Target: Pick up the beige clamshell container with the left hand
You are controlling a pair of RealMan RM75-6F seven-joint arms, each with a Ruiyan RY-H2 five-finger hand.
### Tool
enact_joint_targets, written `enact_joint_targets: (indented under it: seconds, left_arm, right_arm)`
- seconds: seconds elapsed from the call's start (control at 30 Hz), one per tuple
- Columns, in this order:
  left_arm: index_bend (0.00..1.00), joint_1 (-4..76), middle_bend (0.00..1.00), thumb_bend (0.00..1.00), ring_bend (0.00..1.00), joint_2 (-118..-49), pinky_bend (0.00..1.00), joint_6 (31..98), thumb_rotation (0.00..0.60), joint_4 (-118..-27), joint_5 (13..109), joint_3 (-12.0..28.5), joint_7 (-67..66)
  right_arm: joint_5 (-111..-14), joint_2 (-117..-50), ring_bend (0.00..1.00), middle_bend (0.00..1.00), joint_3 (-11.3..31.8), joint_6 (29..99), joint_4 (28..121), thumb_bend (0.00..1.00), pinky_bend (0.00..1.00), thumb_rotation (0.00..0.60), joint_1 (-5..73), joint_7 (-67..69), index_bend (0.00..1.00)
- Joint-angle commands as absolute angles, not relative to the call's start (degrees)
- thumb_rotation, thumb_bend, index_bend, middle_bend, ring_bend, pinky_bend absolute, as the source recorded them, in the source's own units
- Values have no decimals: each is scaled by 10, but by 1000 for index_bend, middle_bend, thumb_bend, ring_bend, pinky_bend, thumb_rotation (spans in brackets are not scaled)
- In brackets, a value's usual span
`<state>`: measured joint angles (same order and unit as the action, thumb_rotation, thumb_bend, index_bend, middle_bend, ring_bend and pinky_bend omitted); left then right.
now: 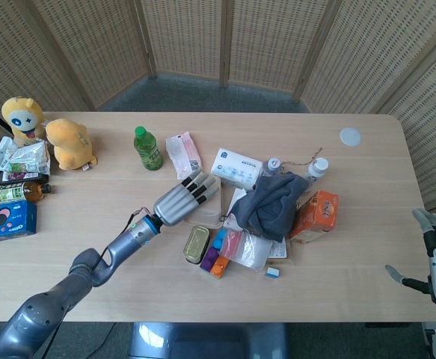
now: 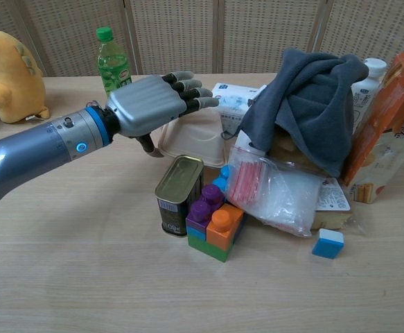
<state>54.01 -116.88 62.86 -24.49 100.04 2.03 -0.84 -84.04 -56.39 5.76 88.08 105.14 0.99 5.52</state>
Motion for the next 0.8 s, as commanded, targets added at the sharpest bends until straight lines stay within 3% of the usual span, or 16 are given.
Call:
enact_joint_targets:
  seconds: [0.03, 0.07, 0.1, 0.13, 0.17, 0.2, 0.27, 0.33, 0.53, 0.8]
  left_arm:
    - [24, 545, 0, 0, 0, -1184, 25, 640, 600, -226, 999, 15, -8]
    - [105, 545, 19, 0, 18, -1190, 112, 643, 600, -219, 999, 13, -8]
    - [219, 546, 99, 0, 92, -1195, 228, 647, 600, -214, 999, 11, -10]
    - [407, 547, 256, 0, 238, -1199, 399, 650, 600, -210, 999, 10, -8]
    - [607, 547, 473, 0, 438, -1205, 562, 652, 600, -206, 998, 7, -6]
    - [734, 547, 613, 0, 568, -1208, 649, 656, 600, -201, 999, 6, -8]
    - [857, 547, 739, 0, 686, -1216, 725, 663, 600, -193, 998, 2, -7]
    - [897, 548, 782, 0, 726, -1219, 750, 668, 600, -188, 998, -1, -7]
    - [901, 548, 776, 3, 728, -1208, 754, 705, 600, -194, 994, -3, -1]
    - [901, 564, 771, 8, 728, -1126, 753, 804, 600, -294, 1000, 10, -25]
  right_arm:
    - [-842, -563, 0, 0, 57, 881, 1052, 0, 0, 600, 10, 57, 0]
    - [-842, -562, 0, 0, 57, 881, 1052, 0, 0, 599, 10, 58, 0]
    - [-842, -562, 0, 0, 57, 881, 1051, 0, 0, 599, 10, 59, 0]
    - [-842, -562, 0, 0, 57, 881, 1051, 0, 0, 599, 10, 60, 0]
    - [-843, -561, 0, 0, 57, 881, 1051, 0, 0, 599, 10, 61, 0]
    - [-843, -561, 0, 0, 57, 881, 1051, 0, 0, 599, 10, 62, 0]
    - [-845, -560, 0, 0, 57, 882, 1051, 0, 0, 599, 9, 63, 0]
    - [-846, -560, 0, 0, 56, 883, 1052, 0, 0, 599, 9, 63, 0]
    - [-847, -558, 0, 0, 56, 884, 1052, 0, 0, 599, 8, 65, 0]
    - [-850, -560, 0, 0, 55, 885, 1054, 0, 0, 599, 8, 59, 0]
